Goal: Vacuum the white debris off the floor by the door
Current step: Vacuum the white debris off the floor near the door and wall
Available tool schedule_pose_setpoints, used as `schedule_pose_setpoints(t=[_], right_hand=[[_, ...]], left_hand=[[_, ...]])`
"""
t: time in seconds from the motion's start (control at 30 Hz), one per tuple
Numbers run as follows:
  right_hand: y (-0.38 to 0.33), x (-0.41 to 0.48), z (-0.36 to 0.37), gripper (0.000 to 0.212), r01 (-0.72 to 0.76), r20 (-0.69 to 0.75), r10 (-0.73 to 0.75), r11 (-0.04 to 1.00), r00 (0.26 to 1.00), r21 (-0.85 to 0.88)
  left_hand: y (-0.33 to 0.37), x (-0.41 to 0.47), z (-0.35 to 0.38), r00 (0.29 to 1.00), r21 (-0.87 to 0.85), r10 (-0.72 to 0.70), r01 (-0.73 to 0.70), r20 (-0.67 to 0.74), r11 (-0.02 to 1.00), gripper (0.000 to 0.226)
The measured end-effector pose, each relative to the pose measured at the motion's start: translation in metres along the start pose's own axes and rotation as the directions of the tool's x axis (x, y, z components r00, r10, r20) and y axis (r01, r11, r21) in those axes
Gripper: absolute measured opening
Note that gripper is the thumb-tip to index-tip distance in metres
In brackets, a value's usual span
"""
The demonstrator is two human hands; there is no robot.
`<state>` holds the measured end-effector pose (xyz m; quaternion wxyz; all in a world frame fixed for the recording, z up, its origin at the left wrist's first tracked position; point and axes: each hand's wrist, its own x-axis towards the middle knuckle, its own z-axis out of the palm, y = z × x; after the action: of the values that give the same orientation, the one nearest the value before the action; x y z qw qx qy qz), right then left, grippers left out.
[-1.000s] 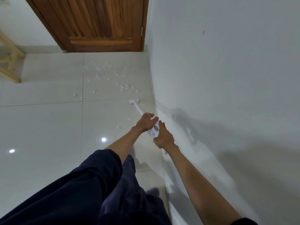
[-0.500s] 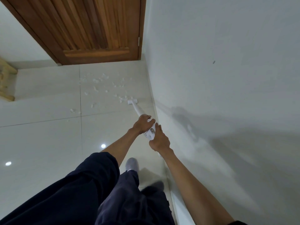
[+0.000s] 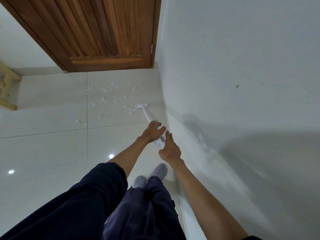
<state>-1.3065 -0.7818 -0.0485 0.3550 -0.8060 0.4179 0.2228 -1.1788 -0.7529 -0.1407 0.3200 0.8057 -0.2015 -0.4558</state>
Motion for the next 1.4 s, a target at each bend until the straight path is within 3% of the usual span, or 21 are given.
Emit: schedule_pose_setpoints(t=[0.37, 0.57, 0.77, 0.97, 1.07, 1.23, 1.4], right_hand=[[-0.017, 0.032, -0.026, 0.084, 0.048, -0.001, -0.048, 0.998, 0.999, -0.027], [-0.025, 0.058, -0.045, 0.084, 0.069, 0.003, -0.069, 0.997, 0.998, -0.035], [-0.037, 0.081, -0.061, 0.086, 0.044, 0.028, -0.042, 0.998, 0.999, -0.049], [-0.059, 0.115, -0.075, 0.077, -0.002, -0.008, 0.002, 0.999, 1.0, -0.041], [-0.081, 0.137, -0.085, 0.07, -0.028, -0.026, 0.027, 0.999, 0.999, -0.018], [-0.123, 0.168, -0.1, 0.072, -0.059, -0.028, 0.06, 0.998, 0.998, 0.022], [-0.16, 0.194, -0.114, 0.078, -0.04, -0.015, 0.041, 0.999, 0.999, 0.031]], left_hand=[[0.027, 0.02, -0.026, 1.0, 0.005, 0.005, -0.005, -0.002, 1.0, 0.041], [0.037, 0.048, -0.033, 0.999, -0.023, -0.035, 0.034, -0.025, 0.999, 0.063], [0.049, 0.074, -0.044, 0.998, -0.086, -0.043, 0.039, -0.037, 0.995, 0.03], [0.063, 0.104, -0.07, 0.999, -0.08, -0.034, 0.031, -0.031, 0.996, 0.017], [0.071, 0.124, -0.096, 1.0, -0.042, 0.0, -0.001, -0.01, 0.999, 0.014], [0.082, 0.156, -0.138, 1.0, -0.026, -0.008, 0.009, 0.024, 1.0, 0.047], [0.092, 0.185, -0.174, 0.999, -0.021, -0.005, 0.006, 0.051, 1.0, 0.031]])
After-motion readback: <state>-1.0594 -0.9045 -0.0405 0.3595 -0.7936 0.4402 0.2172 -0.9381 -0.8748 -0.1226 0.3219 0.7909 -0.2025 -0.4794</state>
